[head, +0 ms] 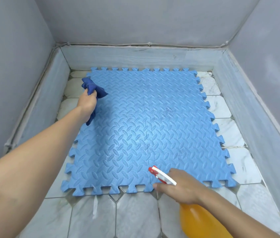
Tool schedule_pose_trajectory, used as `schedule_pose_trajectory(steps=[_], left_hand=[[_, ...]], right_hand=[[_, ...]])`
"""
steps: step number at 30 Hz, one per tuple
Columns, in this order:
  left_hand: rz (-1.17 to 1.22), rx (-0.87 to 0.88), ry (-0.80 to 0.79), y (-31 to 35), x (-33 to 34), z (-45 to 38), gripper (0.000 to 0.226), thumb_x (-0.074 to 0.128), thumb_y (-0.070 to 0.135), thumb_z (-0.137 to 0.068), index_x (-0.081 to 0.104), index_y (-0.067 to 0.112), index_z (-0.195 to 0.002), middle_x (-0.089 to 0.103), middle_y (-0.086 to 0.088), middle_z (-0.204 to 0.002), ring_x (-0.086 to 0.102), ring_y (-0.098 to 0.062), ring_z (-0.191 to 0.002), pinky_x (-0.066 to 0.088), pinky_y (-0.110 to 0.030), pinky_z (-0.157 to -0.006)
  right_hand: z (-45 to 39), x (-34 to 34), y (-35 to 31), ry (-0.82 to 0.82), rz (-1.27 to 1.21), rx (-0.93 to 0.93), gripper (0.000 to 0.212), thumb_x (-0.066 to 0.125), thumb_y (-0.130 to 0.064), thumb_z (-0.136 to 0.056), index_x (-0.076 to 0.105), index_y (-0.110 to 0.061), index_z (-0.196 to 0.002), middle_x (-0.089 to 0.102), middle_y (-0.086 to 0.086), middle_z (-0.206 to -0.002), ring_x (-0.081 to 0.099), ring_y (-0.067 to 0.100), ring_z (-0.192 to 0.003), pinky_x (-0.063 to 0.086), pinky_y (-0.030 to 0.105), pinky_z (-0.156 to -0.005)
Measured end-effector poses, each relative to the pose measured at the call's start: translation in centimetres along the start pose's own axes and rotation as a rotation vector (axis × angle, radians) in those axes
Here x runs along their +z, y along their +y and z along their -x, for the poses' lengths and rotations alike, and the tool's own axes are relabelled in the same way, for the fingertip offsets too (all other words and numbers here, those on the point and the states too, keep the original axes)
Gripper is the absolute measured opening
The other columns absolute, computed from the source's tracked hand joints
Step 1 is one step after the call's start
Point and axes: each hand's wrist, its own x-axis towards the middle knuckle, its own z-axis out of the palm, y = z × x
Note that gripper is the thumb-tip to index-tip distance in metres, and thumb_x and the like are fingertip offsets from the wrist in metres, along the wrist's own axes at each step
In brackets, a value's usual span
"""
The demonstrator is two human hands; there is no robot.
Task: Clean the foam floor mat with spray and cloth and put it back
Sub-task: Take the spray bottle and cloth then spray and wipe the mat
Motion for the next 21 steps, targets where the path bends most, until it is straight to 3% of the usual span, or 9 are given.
schedule_pose_trajectory(steps=[3,6,11,13,15,17,21], left_hand=[[-0.017,-0.007,-0.039,0.6,2.0,0.2,0.036,0.037,0.021,-0.099,0.049,0.013,-0.132,0.058,-0.008,-0.126,0.053,-0.025,-0.122,0.043,-0.032,-0.097],[-0.021,0.006,-0.091,1.3,4.3,1.0,0.022,0.033,0.018,-0.099,0.049,0.022,-0.112,0.054,0.005,-0.103,0.055,-0.011,-0.100,0.041,-0.018,-0.086],[-0.047,0.060,-0.155,1.8,6.6,1.7,0.013,0.041,0.028,-0.099,0.042,0.029,-0.112,0.051,0.002,-0.115,0.050,-0.017,-0.101,0.044,-0.039,-0.102],[-0.079,0.060,-0.185,2.1,7.4,2.3,0.015,0.038,0.026,-0.099,0.046,0.025,-0.112,0.051,0.000,-0.110,0.051,-0.017,-0.093,0.048,-0.035,-0.091],[-0.133,0.057,-0.224,2.3,8.0,2.9,0.025,0.033,0.022,-0.100,0.050,0.018,-0.117,0.052,-0.004,-0.105,0.051,-0.019,-0.090,0.041,-0.030,-0.080],[-0.172,0.064,-0.265,2.4,8.6,3.3,0.027,0.031,0.022,-0.099,0.051,0.018,-0.118,0.053,-0.005,-0.107,0.052,-0.022,-0.098,0.038,-0.031,-0.083],[-0.241,0.104,-0.334,2.6,9.1,4.1,0.033,0.034,0.027,-0.100,0.051,0.017,-0.126,0.055,-0.005,-0.116,0.051,-0.023,-0.108,0.040,-0.037,-0.098]], right_hand=[[2.1,-0.7,3.3,0.048,-0.024,0.106,0.049,0.056,-0.054,-0.088,0.040,-0.016,-0.063,0.045,0.002,-0.067,0.047,0.015,-0.060,0.032,0.030,-0.057],[4.2,-2.0,6.4,0.206,-0.184,0.212,0.048,0.060,-0.053,-0.087,0.042,-0.016,-0.061,0.046,-0.001,-0.061,0.053,0.018,-0.058,0.046,0.040,-0.064],[6.9,-3.3,8.8,0.486,-0.420,0.319,0.041,0.065,-0.044,-0.087,0.044,-0.015,-0.067,0.050,0.007,-0.065,0.054,0.021,-0.059,0.054,0.048,-0.074],[6.9,-3.8,8.8,0.511,-0.379,0.269,0.043,0.065,-0.047,-0.087,0.045,-0.017,-0.064,0.050,0.003,-0.063,0.053,0.019,-0.063,0.055,0.043,-0.071],[6.7,-4.5,8.6,0.513,-0.320,0.216,0.041,0.064,-0.049,-0.088,0.046,-0.022,-0.062,0.049,-0.002,-0.060,0.052,0.016,-0.066,0.045,0.032,-0.063],[6.4,-5.2,8.1,0.531,-0.295,0.194,0.041,0.063,-0.047,-0.089,0.046,-0.018,-0.064,0.049,-0.002,-0.059,0.051,0.016,-0.065,0.037,0.030,-0.059],[6.4,-6.0,7.8,0.615,-0.429,0.258,0.041,0.065,-0.040,-0.088,0.049,-0.009,-0.068,0.053,0.010,-0.066,0.059,0.033,-0.064,0.049,0.039,-0.066]])
